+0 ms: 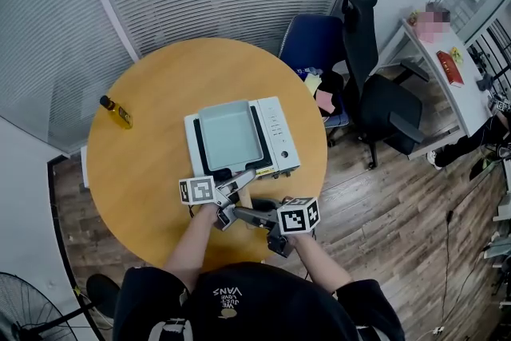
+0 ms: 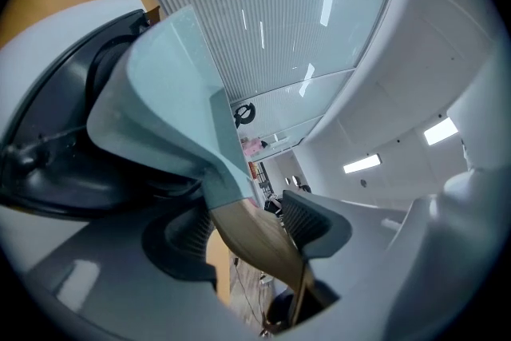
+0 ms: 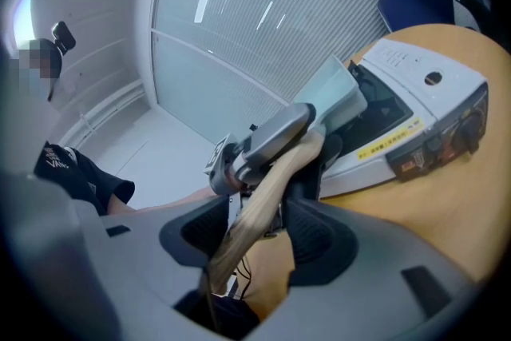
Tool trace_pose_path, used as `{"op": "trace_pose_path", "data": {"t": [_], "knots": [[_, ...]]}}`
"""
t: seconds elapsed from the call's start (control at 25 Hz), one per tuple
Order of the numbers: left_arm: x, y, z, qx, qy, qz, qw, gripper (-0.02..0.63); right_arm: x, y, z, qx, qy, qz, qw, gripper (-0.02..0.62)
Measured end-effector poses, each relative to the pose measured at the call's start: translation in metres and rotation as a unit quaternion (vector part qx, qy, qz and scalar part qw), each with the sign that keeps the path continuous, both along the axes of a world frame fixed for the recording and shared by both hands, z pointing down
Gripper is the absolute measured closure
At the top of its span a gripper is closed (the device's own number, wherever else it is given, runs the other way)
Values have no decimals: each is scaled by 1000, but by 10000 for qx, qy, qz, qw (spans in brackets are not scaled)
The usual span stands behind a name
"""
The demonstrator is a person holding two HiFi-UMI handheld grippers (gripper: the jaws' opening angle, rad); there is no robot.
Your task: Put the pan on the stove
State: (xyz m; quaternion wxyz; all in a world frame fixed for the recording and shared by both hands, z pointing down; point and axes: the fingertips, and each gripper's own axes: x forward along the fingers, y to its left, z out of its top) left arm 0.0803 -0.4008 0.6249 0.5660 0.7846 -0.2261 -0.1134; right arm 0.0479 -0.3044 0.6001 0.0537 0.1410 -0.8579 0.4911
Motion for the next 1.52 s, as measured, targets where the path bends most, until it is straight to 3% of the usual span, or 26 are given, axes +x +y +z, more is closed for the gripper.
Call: {"op": "trace_pose_path", "data": {"t": [0.4,0.64,0.88,1.16,1.52], "knots": [[-21,26,0,-5,148,-406,9991,308,19,11,-9,-24,12,453,9990,360],[-34,51,-11,192,74,-413,9989,302,33,29,-24,472,299,560,9969,351],[-48,81,-27,343,120,-678,9970,299,46,52,-36,836,478,673,9931,350],[-46,123,-48,713,8,-809,9942,299,63,75,-50,1201,543,1077,9854,350],[-30,171,-80,1393,-455,-735,9865,304,82,111,-55,1387,537,1424,9786,356]]}}
